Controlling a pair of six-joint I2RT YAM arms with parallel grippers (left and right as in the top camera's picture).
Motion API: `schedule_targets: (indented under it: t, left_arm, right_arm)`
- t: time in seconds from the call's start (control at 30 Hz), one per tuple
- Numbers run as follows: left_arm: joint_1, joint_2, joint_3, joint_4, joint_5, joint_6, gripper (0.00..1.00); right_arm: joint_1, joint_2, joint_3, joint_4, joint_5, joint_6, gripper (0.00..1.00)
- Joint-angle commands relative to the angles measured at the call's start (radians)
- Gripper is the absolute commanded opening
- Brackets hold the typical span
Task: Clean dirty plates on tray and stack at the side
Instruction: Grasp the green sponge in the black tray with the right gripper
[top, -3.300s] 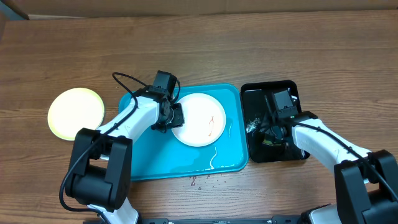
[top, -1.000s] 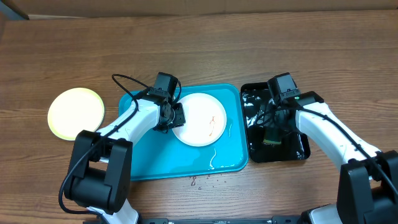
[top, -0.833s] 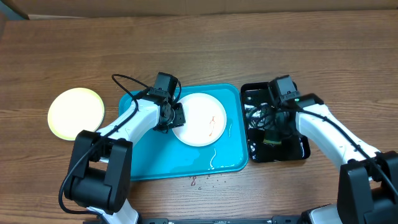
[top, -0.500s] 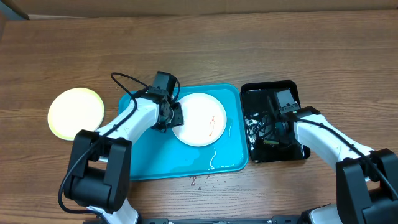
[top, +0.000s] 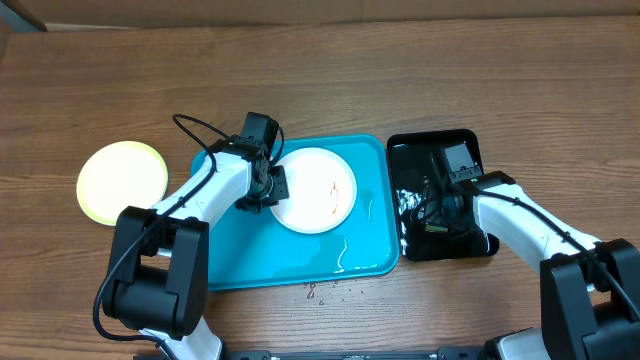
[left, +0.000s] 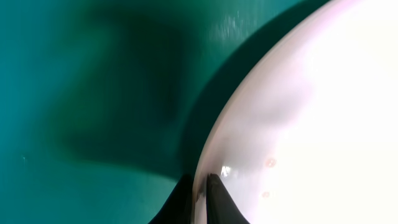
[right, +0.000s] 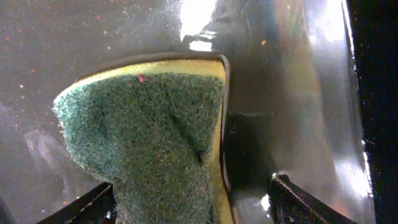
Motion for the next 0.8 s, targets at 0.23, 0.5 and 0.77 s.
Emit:
schedule_targets:
  t: [0.23,0.5,0.77]
  left_arm:
    - [-0.012,0.052,-0.026,-0.069,-0.011,-0.039,0.48]
    - [-0.002,0.052,-0.009,0.008,-0.064,0.071,0.23]
    - [-0.026,0.052,-0.026,0.016,-0.007,0.021,0.13]
  right_arm:
    - [-0.002,-0.005,-0.012,-0.002,0.003,0.003,0.75]
    - [-0.002,-0.005,-0.012,-0.002,0.002,0.004,0.86]
    - [-0.002,-0.005,-0.013,-0.005,-0.082,0.004,0.77]
